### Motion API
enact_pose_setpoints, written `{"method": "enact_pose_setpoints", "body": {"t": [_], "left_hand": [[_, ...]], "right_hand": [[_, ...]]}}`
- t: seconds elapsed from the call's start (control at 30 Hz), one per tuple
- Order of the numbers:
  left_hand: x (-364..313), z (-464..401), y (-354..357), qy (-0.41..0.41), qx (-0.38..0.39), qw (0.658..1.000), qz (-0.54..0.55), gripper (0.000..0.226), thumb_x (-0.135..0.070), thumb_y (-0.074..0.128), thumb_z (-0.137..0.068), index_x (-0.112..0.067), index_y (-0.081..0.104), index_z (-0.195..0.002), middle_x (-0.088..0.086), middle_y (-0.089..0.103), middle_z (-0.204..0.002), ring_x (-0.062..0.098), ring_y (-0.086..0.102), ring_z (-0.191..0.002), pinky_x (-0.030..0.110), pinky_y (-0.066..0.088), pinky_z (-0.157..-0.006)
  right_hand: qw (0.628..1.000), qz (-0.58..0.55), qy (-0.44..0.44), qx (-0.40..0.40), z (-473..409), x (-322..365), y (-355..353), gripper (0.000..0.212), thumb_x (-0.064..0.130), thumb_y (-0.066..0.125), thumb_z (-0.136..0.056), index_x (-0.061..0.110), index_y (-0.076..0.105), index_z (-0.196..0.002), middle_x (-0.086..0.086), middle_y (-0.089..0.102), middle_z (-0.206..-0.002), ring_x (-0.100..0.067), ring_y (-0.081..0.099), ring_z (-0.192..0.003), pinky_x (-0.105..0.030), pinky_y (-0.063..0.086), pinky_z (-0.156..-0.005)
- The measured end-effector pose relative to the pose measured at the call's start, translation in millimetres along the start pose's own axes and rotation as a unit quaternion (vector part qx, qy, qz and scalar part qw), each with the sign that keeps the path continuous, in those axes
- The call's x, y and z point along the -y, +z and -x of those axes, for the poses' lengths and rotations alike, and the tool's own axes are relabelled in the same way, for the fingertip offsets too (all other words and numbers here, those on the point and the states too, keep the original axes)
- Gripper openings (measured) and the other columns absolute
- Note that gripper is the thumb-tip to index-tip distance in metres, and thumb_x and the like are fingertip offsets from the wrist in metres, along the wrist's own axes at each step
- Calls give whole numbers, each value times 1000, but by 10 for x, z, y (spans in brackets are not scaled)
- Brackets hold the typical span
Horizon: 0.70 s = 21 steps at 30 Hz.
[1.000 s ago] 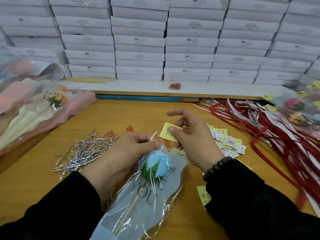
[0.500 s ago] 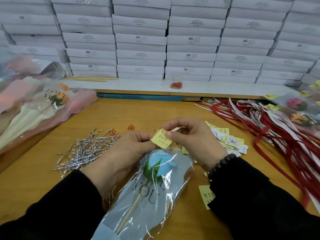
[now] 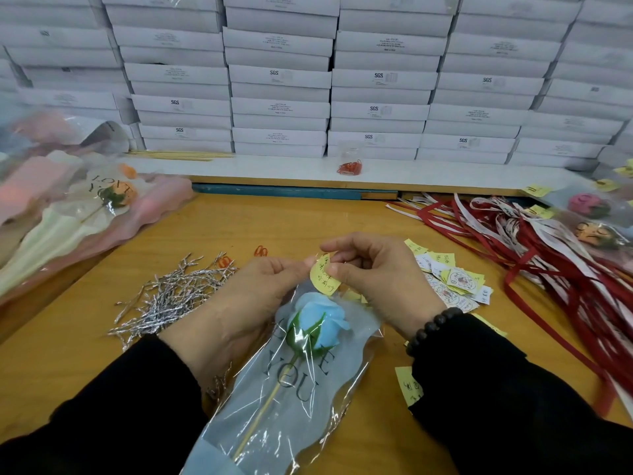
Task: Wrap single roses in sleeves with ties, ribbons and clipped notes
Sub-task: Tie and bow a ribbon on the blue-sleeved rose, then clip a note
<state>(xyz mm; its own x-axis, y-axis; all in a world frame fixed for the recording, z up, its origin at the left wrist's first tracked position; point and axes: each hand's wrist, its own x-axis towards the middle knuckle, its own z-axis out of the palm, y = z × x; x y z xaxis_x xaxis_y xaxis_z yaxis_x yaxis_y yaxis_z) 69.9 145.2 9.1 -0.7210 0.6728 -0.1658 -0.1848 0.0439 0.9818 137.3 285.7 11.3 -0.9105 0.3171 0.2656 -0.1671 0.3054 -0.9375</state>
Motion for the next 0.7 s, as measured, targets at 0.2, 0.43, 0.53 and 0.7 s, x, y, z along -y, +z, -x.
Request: {"method": "enact_pose_setpoints", "body": {"t": [0.2,0.43,0.53,0.7], "left_hand": [[-22,15,11,-2,5,1000,-7,33,-26,63,-79,5,67,-88,26,64,-86,30,56,-69,35,48,-67],[-23,9,6,15,-19,999,-31,36,-22,59,-86,11,62,-100,38,60,-105,33,56,-84,43,47,-87],[-10,-5,-6,19,-21,999,-46,45,-29,65,-78,11,61,-98,40,57,-98,31,48,-82,48,47,-89],[15,-40,-12,35,-38,998,-45,27,-23,68,-79,3,67,-86,31,64,-90,28,53,-76,46,48,-83]], "right_hand": [[1000,24,-10,-2,-1,2,-1,22,-3,68,-79,16,67,-90,3,59,-69,4,54,-53,-11,48,-53],[998,32,51,-1,-9,-53,-36,14,18,66,-85,8,64,-75,-1,63,-61,-1,55,-48,-10,42,-49],[998,17,55,-2,-10,-59,-35,17,16,66,-85,5,62,-72,-4,62,-60,-6,56,-50,-13,44,-50],[999,9,49,-5,-2,-60,13,16,13,66,-84,8,60,-69,-2,60,-59,-5,54,-48,-14,44,-49]]}}
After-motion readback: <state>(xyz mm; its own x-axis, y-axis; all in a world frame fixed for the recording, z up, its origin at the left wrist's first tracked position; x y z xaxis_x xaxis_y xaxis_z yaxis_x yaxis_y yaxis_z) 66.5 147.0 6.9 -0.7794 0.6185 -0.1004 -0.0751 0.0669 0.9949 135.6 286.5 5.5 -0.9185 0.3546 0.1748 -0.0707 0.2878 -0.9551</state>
